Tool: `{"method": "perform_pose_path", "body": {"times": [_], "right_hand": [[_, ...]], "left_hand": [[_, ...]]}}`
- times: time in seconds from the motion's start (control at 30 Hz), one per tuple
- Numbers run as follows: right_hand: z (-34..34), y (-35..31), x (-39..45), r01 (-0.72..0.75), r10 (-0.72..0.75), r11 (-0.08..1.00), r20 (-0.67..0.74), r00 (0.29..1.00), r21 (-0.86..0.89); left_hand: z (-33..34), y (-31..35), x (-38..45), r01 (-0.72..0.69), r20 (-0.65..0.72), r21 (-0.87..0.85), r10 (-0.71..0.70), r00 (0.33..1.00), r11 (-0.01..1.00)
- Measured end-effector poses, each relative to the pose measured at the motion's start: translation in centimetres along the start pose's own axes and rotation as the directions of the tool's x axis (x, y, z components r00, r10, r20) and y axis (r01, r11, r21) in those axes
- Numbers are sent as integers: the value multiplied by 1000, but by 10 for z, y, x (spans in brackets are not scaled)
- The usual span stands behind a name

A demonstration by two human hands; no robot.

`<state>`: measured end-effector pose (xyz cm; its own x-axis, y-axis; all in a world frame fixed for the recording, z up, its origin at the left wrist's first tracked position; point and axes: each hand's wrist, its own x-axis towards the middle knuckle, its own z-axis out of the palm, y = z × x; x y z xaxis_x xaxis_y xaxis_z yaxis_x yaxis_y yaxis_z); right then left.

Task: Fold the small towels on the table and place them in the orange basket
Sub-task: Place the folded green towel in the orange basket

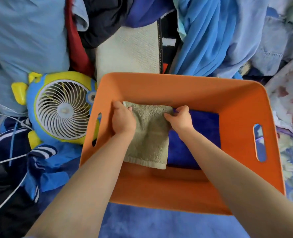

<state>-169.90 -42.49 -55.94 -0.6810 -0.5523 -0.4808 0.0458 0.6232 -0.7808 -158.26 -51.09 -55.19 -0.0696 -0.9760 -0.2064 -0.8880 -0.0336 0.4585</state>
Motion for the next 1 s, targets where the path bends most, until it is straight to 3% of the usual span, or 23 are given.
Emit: {"method": "perform_pose_path", "body": {"times": [0.13,0.2,0.23,0.3,0.37,0.4,0.47,0.5,0.57,0.63,1.0], "right_hand": [[9,9,18,93,-93,993,12,996,-76],[16,16,16,179,-176,957,35,984,-229],[19,21,14,277,-297,881,7,955,-384],[23,31,12,403,-573,627,-44,818,-667],[26,36,8,452,-708,412,34,706,-791],[29,40,5,489,-723,351,100,683,-799],[34,50,-2,544,-691,316,204,693,-777],[37,54,-5,564,-637,352,250,729,-747],[40,58,-10,556,-472,426,349,810,-713],[40,59,-7,529,-352,455,402,845,-716],[37,42,4,481,-167,400,454,875,-780]], "left_hand": [[15,-5,15,-36,-24,1,36,999,999],[23,-8,17,-38,-24,-65,36,999,997],[28,-10,16,-57,-33,-102,54,998,993],[34,-13,11,-193,-116,-121,179,977,974],[40,-19,0,-423,-167,-36,412,896,905],[44,-24,-5,-510,-120,27,509,852,860],[53,-37,-9,-624,23,206,634,773,754],[54,-41,-10,-648,85,265,652,754,715],[52,-46,-12,-634,235,321,589,773,704],[53,-54,-6,-614,330,347,521,787,709],[37,-33,8,-590,557,463,301,774,662]]}}
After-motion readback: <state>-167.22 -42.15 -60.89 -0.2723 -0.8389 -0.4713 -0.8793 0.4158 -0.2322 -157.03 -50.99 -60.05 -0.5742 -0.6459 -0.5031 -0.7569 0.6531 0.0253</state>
